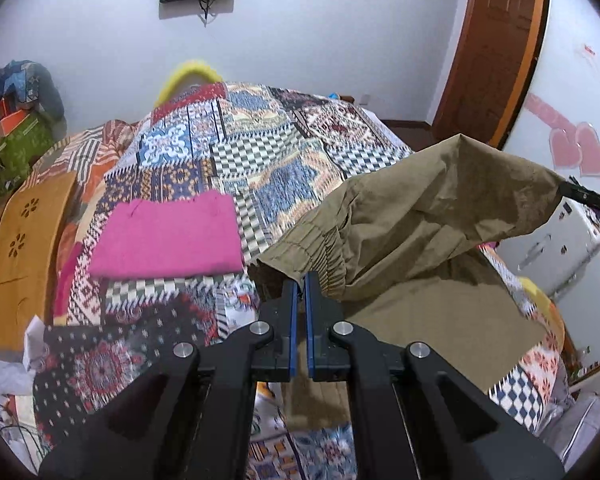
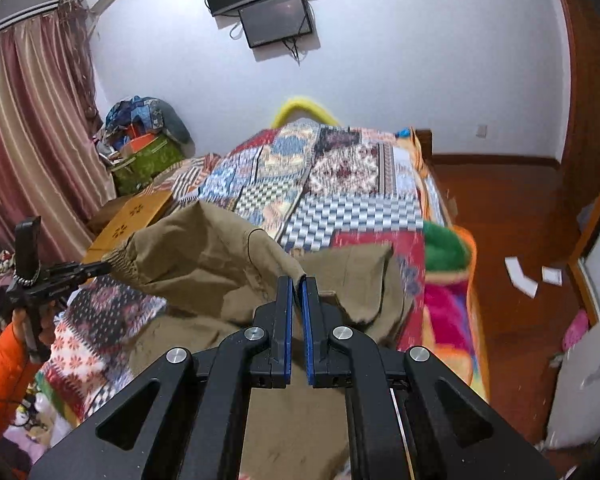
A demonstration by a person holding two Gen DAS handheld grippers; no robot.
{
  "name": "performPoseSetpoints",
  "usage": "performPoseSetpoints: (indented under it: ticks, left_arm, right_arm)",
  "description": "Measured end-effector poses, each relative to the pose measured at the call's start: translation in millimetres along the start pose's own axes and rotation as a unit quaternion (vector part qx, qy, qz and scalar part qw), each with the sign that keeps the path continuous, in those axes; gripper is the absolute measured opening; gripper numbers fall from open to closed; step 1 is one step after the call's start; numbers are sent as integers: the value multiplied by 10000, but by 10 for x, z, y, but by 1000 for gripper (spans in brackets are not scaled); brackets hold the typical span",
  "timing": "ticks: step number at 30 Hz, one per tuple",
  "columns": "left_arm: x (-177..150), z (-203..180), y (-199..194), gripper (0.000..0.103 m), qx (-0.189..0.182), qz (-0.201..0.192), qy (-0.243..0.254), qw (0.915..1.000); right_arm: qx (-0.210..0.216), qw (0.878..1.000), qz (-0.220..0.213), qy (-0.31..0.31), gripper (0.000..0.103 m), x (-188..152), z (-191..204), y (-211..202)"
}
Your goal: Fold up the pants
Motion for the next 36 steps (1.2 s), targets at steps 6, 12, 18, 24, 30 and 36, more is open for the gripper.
performPoseSetpoints:
  ticks: [6,12,18,24,30,36]
  left_arm:
    - [-341,-101,-16,3,-68,185,-40,9998]
    - [-673,-202,9,3,-119,407,-25,9991]
    - [-919,-256,62,3,-85,600,-28,9982]
    - [-1139,-224,156,3,1,827,-115,9965]
    - [-1258,-138,187,3,174,971,-254,9948]
    - [-949,-26,-93,3,355,690,-239,9967]
  right_arm:
    - [-85,9989,324,325,4,-441,-168,-56]
    - [-278,9963,651,488,4,-819,-302,-49]
    - [-465,9930,932,550,4,-1145,-387,-6]
    - [-622,9893,1120,692,4,-1350,-543,9]
    - [-869,9863,1260,618,4,-1477,-589,-16]
    - [-999,9869,1162,500,4,-1322,-546,-157]
Point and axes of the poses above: each gripper's, at about its wrist camera, not at the fingertips, and y roughly the way its jaws point, z to its left, x to its top, the point moved 4 cm from there along y, roughly the way its jaws point, and after that the axes turned 10 degrees about y, right-handed, at the moved point
